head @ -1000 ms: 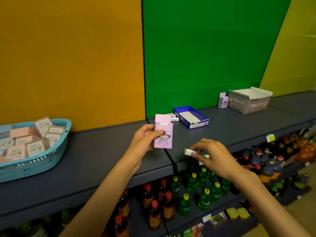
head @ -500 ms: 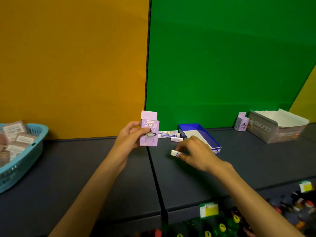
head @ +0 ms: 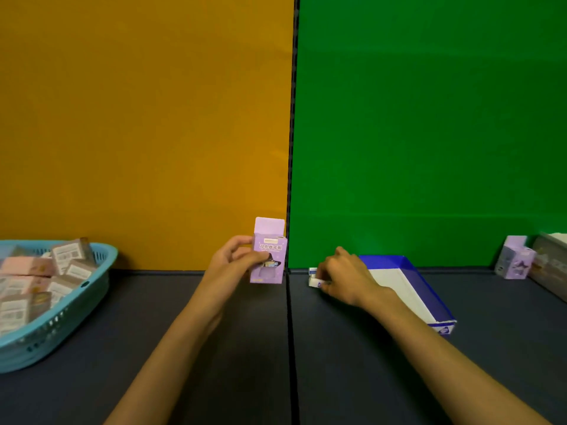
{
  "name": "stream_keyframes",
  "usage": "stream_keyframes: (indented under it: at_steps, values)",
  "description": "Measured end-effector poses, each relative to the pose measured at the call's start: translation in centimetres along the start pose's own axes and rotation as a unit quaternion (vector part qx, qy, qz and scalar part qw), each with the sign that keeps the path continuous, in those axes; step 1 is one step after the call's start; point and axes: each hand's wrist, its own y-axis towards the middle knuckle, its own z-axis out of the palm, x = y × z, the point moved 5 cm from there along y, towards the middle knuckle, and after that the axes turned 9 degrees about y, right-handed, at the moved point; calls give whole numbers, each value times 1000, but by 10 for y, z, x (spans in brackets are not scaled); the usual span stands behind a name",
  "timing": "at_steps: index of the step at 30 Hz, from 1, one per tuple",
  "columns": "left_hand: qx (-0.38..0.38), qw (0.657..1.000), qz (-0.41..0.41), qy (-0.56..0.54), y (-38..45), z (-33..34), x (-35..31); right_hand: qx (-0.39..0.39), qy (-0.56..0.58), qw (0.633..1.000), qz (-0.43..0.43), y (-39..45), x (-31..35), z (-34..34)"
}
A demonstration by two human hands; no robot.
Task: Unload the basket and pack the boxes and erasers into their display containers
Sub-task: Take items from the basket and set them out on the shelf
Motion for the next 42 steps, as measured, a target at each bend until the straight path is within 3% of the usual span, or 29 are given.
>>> stream_keyframes:
  at_steps: [5, 10, 19, 27, 33, 42]
  values:
    - [-27, 999, 14, -14, 6, 21, -7, -4, 3, 999, -36, 2, -11, -5]
    - [-18, 1000, 22, -8, 11, 82, -24, -50, 40, 997, -44, -26, -52, -58]
    - [79, 985, 59, 144, 63, 262, -38, -99, 32, 993, 50, -111, -206, -135]
    - [96, 963, 47, 247, 105, 406, -18, -97, 36, 986, 127, -191, -320, -155]
    - [80, 961, 34, 264, 125, 469, 1, -69, 45, 988, 129, -222, -356, -155]
    - [50, 949, 52, 307, 132, 511, 4, -59, 82, 989, 108, -231, -371, -148]
